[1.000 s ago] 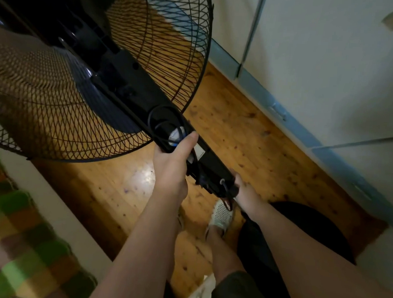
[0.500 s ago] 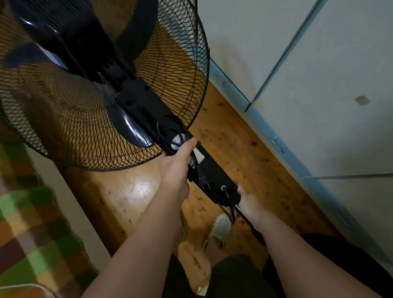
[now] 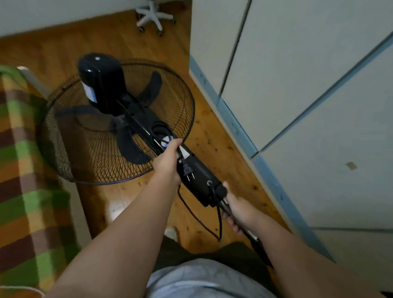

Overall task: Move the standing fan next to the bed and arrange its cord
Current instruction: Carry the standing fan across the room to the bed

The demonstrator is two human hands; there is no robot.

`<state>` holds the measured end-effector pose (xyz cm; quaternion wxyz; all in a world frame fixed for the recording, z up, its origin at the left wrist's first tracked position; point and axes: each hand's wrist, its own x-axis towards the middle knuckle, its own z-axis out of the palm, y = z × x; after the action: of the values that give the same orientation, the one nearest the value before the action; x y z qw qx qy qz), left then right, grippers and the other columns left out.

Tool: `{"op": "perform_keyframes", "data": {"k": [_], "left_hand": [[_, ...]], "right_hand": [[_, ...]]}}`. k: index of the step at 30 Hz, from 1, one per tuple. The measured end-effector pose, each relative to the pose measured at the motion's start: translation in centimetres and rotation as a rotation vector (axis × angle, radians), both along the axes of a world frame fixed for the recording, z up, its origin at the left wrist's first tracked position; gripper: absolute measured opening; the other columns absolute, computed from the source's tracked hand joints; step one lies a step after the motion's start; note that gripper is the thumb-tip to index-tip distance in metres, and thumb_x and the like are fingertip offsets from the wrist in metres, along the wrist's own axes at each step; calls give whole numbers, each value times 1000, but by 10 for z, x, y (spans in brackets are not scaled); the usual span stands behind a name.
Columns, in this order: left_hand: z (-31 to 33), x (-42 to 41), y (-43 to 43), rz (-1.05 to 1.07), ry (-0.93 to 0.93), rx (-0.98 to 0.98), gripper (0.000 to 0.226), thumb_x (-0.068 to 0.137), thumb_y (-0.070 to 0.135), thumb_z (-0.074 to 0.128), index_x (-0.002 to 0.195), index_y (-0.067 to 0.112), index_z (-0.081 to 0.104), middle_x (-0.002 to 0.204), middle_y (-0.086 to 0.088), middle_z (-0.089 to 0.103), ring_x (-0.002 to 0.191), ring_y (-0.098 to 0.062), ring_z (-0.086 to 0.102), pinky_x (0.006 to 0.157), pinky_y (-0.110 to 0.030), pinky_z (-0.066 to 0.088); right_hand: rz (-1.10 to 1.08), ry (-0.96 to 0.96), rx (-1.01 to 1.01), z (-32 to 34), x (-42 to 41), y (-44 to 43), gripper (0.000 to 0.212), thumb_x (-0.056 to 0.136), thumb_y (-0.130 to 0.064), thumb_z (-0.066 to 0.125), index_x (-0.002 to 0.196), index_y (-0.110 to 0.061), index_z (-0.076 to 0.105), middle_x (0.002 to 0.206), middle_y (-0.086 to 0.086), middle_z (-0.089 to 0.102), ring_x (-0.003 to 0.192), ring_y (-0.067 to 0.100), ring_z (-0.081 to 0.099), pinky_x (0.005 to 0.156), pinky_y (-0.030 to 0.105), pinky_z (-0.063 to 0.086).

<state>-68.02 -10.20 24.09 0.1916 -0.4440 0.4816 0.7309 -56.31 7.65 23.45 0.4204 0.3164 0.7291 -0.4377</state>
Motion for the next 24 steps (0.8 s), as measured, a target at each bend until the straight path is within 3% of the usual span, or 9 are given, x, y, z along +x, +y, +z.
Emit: {"op": "perform_keyframes", "data": {"k": [3,7,10,15,20,24], "left_hand": [[0,1,-22,40,-23,15,71,65,40,88,123,8,64,117,-13,70,102,-35,69,91,-51,58],[-2,3,-46,91,-40,35,75,69,42,87,130,8,59,121,-12,67,102,-34,67,91,-49,57],[-2,-3,-60,118,-24,33,73,72,39,86,129,5,55,117,-8,65,97,-30,65,82,-42,55],[3,-20,-81,108,-9,70,74,71,32,86,133,8,53,130,-14,63,115,-36,63,101,-54,51],[9,-28,-95,120,43,126,68,76,26,82,134,12,50,117,-15,68,99,-33,69,82,-47,59],[3,-11,-99,53,53,229,66,75,37,84,131,15,56,119,-13,71,106,-33,69,93,-51,56]], "right_hand": [[27,-36,-11,11,-9,-19,89,66,-99,17,67,-18,55,51,-3,44,43,14,38,47,24,31],[95,-62,-9,14,-16,-38,89,66,-99,16,69,-19,54,53,-3,43,45,14,36,49,27,31],[128,-45,43,17,-26,-52,90,68,-97,14,70,-18,56,52,-4,45,44,13,38,47,24,32],[136,-3,105,21,-46,-69,91,69,-97,15,71,-17,58,51,-3,46,43,14,39,46,22,31],[118,52,111,28,-65,-84,89,71,-96,16,70,-18,58,50,-4,46,43,14,39,47,23,32],[135,65,116,32,-77,-104,89,71,-96,14,70,-18,58,52,-3,47,47,15,39,49,25,32]]}}
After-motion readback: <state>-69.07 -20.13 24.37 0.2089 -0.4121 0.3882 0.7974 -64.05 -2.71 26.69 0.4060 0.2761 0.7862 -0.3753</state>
